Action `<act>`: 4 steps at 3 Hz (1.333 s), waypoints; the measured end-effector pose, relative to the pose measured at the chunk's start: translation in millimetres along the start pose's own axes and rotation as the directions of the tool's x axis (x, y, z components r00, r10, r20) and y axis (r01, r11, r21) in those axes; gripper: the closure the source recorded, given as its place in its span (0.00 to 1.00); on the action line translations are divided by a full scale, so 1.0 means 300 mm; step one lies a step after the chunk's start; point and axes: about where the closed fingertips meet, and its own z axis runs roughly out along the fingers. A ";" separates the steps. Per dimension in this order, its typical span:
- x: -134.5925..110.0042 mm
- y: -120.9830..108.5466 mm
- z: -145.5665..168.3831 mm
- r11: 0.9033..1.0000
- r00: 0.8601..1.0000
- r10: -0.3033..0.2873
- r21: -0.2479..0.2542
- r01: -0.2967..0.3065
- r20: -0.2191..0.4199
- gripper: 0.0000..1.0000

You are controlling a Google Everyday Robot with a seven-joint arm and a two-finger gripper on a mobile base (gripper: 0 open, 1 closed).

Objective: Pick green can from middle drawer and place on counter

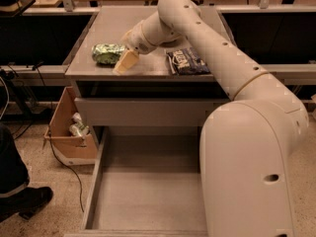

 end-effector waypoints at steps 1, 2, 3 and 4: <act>-0.022 0.007 -0.042 1.000 1.000 -0.020 -0.008 0.020 0.015 0.00; -0.043 0.027 -0.121 0.999 0.998 -0.048 -0.018 0.049 0.037 0.00; -0.047 0.110 -0.314 0.994 0.989 -0.102 -0.024 0.105 0.106 0.00; 0.020 0.178 -0.553 0.991 0.984 -0.131 0.016 0.130 0.118 0.00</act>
Offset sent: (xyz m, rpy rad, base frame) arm -0.0380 -0.0414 0.0582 0.0316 -0.0609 0.0862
